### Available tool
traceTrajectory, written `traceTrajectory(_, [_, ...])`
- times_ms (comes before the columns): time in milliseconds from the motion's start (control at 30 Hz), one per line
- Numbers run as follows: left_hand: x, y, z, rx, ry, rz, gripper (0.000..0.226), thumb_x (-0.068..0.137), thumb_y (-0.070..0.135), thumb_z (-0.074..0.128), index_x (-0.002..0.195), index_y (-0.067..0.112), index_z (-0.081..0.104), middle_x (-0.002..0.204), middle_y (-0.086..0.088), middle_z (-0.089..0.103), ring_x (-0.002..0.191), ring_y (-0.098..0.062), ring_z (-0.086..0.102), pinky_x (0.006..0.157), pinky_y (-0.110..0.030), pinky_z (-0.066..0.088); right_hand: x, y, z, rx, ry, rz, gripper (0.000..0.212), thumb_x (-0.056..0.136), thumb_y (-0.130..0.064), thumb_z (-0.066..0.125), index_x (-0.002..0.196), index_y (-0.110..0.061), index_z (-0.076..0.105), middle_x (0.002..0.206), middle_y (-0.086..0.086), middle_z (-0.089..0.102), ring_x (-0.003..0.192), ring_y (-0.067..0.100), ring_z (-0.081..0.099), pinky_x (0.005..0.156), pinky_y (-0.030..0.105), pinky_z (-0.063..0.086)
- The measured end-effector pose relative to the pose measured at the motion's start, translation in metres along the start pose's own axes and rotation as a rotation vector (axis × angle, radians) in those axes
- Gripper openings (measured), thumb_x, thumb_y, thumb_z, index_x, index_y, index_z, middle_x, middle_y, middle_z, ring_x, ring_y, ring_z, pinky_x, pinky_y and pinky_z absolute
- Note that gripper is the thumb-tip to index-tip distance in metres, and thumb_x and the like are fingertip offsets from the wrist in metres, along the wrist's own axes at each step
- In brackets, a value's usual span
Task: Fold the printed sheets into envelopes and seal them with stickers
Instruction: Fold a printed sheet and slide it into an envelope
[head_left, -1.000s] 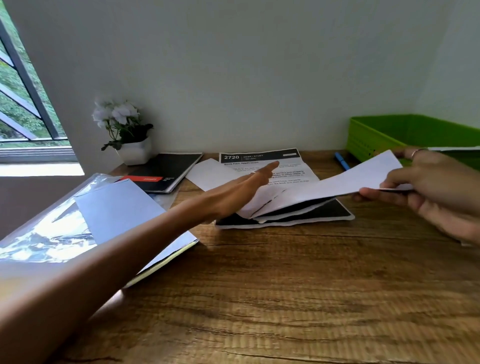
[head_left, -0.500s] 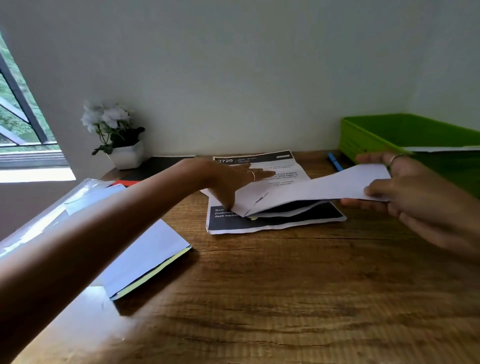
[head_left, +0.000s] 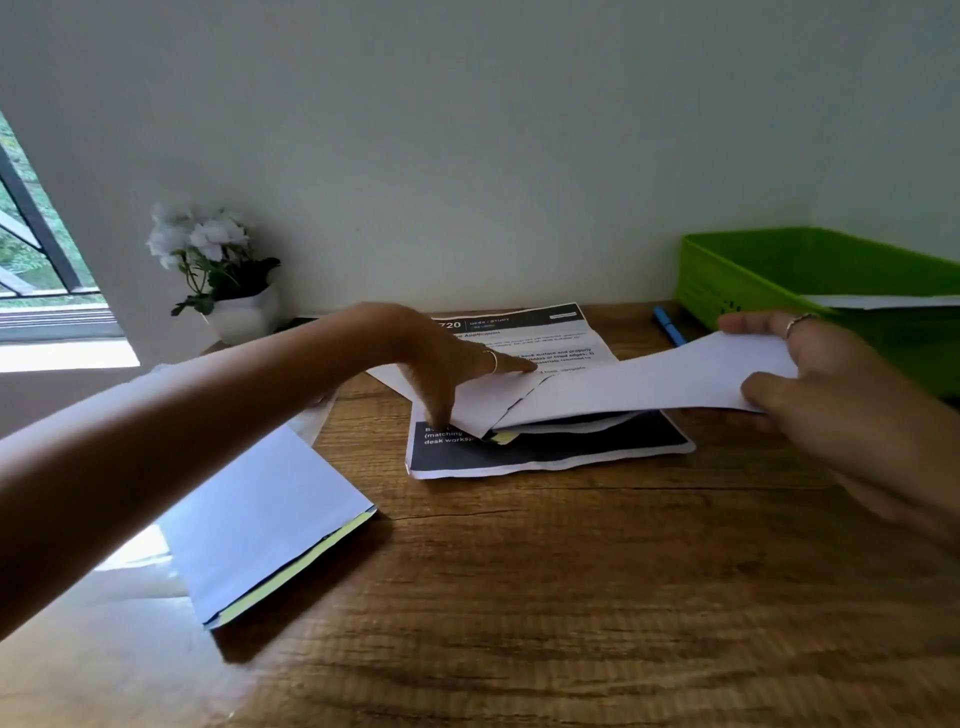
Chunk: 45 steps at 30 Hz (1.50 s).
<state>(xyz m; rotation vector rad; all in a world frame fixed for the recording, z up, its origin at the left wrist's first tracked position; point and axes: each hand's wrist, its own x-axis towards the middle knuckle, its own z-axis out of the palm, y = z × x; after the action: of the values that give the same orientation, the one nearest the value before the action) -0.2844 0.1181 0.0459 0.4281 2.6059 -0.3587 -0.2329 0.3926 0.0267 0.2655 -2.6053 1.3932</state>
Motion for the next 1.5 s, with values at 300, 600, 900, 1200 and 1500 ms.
traceTrajectory(300, [0.001, -0.001, -0.006, -0.078, 0.072, 0.018, 0.107, 0.076, 0.020, 0.075, 0.148, 0.033, -0.003, 0.158, 0.001, 0.009, 0.144, -0.020, 0.009, 0.116, -0.045, 0.016, -0.004, -0.002, 0.008, 0.030, 0.005, -0.040, 0.049, 0.092, 0.000, 0.047, 0.133, -0.027, 0.044, 0.118, 0.000, 0.042, 0.100, 0.016, 0.046, 0.086, 0.027, 0.044])
traceTrajectory(600, [0.010, -0.005, 0.026, -0.470, 0.266, 0.071, 0.054, 0.096, 0.051, 0.024, 0.147, 0.037, 0.012, 0.156, 0.011, 0.011, 0.143, -0.012, 0.012, 0.116, -0.029, 0.004, -0.012, -0.014, 0.002, 0.131, -0.642, -0.087, 0.069, 0.057, -0.060, 0.063, 0.123, -0.051, 0.046, 0.110, 0.002, 0.067, 0.091, 0.007, 0.070, 0.084, 0.030, 0.056])
traceTrajectory(900, [0.009, -0.008, 0.050, -0.410, 0.317, 0.138, 0.120, 0.041, 0.100, 0.023, 0.144, 0.046, -0.008, 0.158, 0.011, -0.002, 0.143, -0.010, 0.004, 0.113, -0.034, 0.003, -0.003, -0.010, 0.014, 0.537, -0.653, 0.001, 0.063, 0.065, -0.011, 0.067, 0.125, -0.027, 0.054, 0.103, 0.006, 0.073, 0.100, 0.014, 0.068, 0.083, 0.021, 0.053])
traceTrajectory(1200, [0.012, -0.015, 0.028, -0.443, 0.272, 0.203, 0.124, 0.049, 0.082, 0.061, 0.145, 0.043, -0.008, 0.158, 0.012, -0.001, 0.140, -0.007, 0.007, 0.113, -0.029, 0.007, 0.008, -0.007, 0.018, 0.943, -0.572, 0.142, 0.057, 0.065, -0.001, 0.061, 0.121, -0.010, 0.058, 0.109, 0.014, 0.070, 0.100, 0.021, 0.068, 0.068, 0.021, 0.057])
traceTrajectory(1500, [0.027, -0.012, 0.021, -0.287, 0.399, 0.172, 0.105, 0.062, 0.069, 0.060, 0.147, 0.035, 0.010, 0.155, 0.005, 0.017, 0.140, -0.016, 0.018, 0.113, -0.033, 0.014, 0.007, 0.000, 0.018, 0.825, -0.579, 0.194, 0.055, 0.070, 0.000, 0.057, 0.123, -0.012, 0.056, 0.111, 0.016, 0.069, 0.097, 0.023, 0.069, 0.072, 0.028, 0.059])
